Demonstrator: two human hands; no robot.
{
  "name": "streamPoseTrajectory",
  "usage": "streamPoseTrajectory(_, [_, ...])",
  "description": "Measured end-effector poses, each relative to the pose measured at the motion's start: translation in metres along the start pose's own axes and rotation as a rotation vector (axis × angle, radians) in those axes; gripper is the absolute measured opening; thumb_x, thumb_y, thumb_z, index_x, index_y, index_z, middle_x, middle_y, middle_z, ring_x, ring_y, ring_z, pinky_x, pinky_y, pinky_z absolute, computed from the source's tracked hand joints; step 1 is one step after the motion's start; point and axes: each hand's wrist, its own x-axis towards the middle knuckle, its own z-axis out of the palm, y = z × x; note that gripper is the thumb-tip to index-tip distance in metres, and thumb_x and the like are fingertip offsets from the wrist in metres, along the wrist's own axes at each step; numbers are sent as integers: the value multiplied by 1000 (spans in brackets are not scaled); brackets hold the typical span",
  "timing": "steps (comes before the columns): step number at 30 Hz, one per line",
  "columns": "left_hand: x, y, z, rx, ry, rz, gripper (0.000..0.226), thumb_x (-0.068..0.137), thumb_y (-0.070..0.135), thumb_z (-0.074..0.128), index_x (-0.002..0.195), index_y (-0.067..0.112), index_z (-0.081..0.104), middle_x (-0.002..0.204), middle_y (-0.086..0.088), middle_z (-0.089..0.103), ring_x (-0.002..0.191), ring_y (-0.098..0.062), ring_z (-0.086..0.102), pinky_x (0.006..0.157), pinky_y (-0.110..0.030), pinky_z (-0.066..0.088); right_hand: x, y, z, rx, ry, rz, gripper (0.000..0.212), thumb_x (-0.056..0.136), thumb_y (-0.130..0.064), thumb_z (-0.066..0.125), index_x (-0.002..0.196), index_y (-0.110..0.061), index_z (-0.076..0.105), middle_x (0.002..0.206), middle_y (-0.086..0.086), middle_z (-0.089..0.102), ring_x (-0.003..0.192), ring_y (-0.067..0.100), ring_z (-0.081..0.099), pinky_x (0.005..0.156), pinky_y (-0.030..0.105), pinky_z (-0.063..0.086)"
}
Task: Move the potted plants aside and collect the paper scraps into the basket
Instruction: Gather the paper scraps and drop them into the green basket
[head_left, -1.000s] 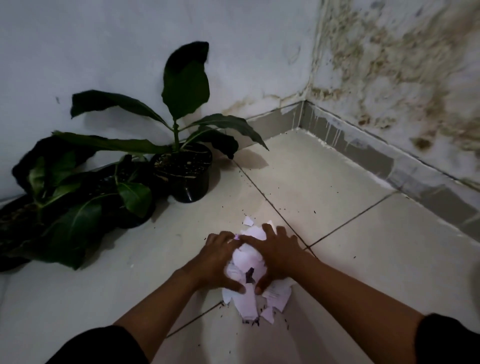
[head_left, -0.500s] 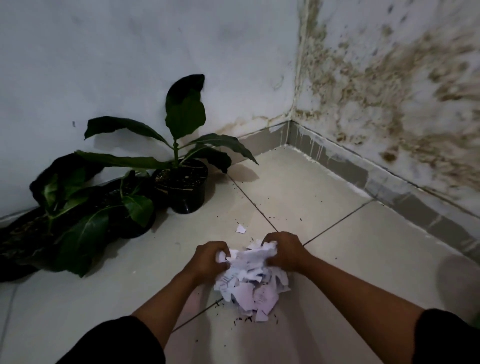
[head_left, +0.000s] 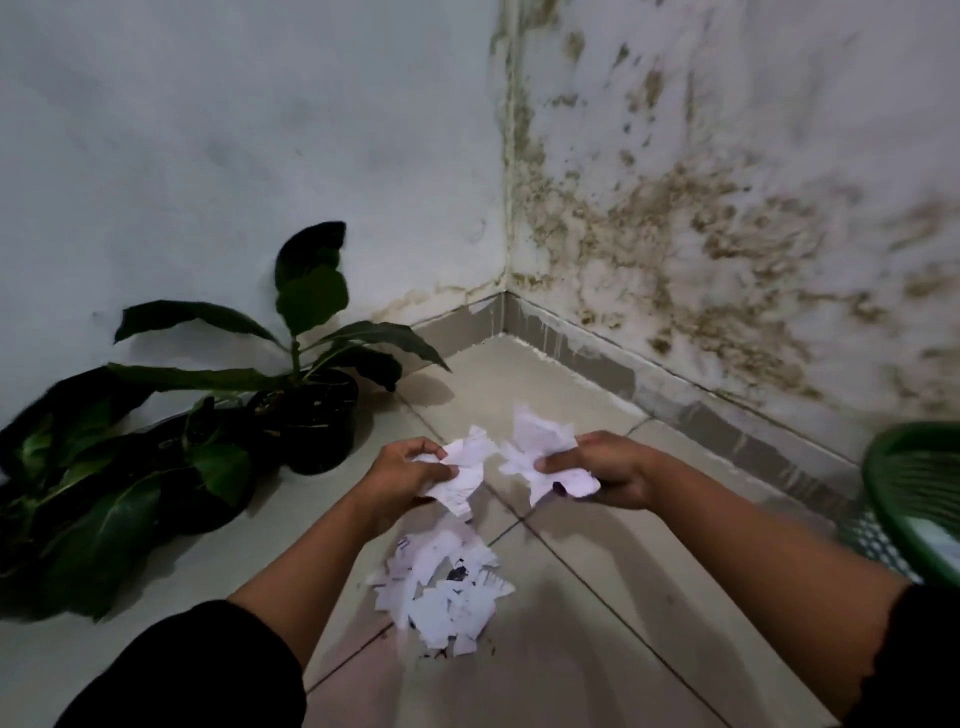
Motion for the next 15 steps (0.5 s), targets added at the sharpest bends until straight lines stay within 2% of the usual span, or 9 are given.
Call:
streamPoseTrajectory(5, [2,48,88,-209,-213,90,18,83,-6,61,81,11,56,87,-13,64,68,-18,63,56,-21,54,-80,-46,-54,32,74,-193,7,86,1,59,92,0,63,76,10,71,63,14,68,53,20,52])
streamPoseTrajectory(7, [0,65,139,-304,-357,113,14,84,-9,58,88,5,58,93,-17,63,69,-19,67,65,-27,57,-124,-57,-87,81,160,-286,11,80,-4,62,91,-3,64,75,7,71,63,12,67,56,20,54])
streamPoseTrajectory(9, [-3,78,173,-380,-466,131,19,84,-9,55,99,0,58,103,-21,63,80,-22,68,77,-34,57,-157,-62,-115,128,250,-326,16,81,-7,60,96,-3,62,74,6,71,61,12,67,54,19,53])
streamPoseTrajectory(11, [-15,88,219,-394,-578,111,14,83,-10,56,85,4,58,101,-21,62,90,-28,64,93,-42,49,-193,-49,-150,207,372,-303,19,85,-8,58,102,0,60,71,9,70,56,16,66,53,21,54])
streamPoseTrajectory(12, [-22,91,241,-379,-602,105,18,82,-10,57,76,7,57,95,-20,62,88,-29,62,97,-45,45,-208,-37,-166,267,422,-257,21,85,-9,58,103,2,60,72,13,70,57,19,67,56,25,56])
streamPoseTrajectory(13, [-28,94,261,-377,-625,103,22,82,-11,57,71,9,55,90,-19,63,85,-29,61,95,-46,45,-221,-23,-180,293,479,-204,23,85,-8,58,105,4,60,75,16,70,58,22,67,59,28,57])
streamPoseTrajectory(15, [-42,99,290,-366,-674,107,23,82,-11,57,71,9,55,90,-18,63,81,-27,61,79,-36,52,-232,6,-202,187,651,-65,28,85,-2,61,111,9,60,84,20,70,63,22,68,65,30,58])
